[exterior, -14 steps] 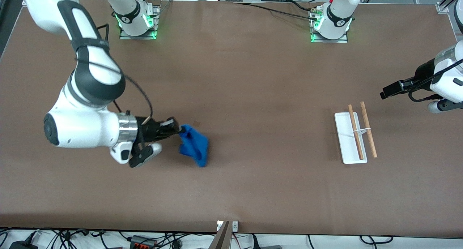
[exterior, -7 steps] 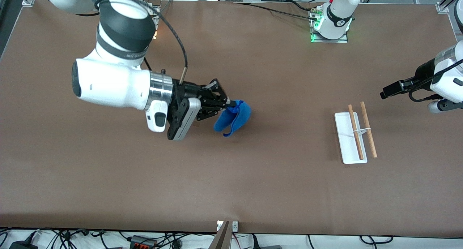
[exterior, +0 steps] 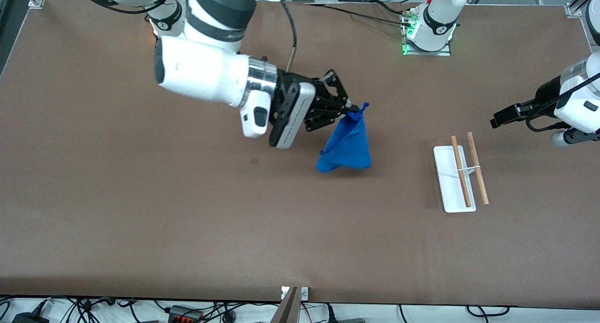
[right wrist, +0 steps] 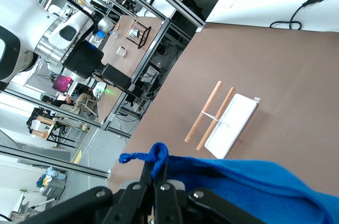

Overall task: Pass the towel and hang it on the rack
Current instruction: 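Lift the towel with the right gripper toward the rack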

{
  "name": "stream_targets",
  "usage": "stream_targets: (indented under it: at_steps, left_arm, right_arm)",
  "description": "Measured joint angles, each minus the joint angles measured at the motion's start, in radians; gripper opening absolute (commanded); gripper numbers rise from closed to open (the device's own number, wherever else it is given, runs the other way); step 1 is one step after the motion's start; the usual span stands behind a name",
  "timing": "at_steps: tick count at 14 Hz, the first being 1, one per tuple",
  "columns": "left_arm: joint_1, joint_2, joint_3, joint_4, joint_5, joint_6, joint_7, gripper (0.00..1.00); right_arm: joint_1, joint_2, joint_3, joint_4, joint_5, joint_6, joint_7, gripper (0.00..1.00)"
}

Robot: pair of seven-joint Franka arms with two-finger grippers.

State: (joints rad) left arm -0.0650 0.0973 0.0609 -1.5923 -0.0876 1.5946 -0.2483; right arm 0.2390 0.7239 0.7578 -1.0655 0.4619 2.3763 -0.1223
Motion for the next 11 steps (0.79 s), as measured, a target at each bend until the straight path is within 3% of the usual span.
stream_targets:
  at_steps: [5, 11]
  left_arm:
    - [0.002, 0.028, 0.0, -0.003, -0.005, -0.034, 0.066, 1.0]
    - [-0.022, 0.153, -0.011, -0.005, -0.198, -0.047, 0.328, 1.0]
  right_arm:
    - [0.016, 0.017, 0.0, -0.01, 0.0, 0.014, 0.002, 0.0]
    - [0.028, 0.018, 0.0, -0.01, 0.0, 0.054, 0.003, 0.0]
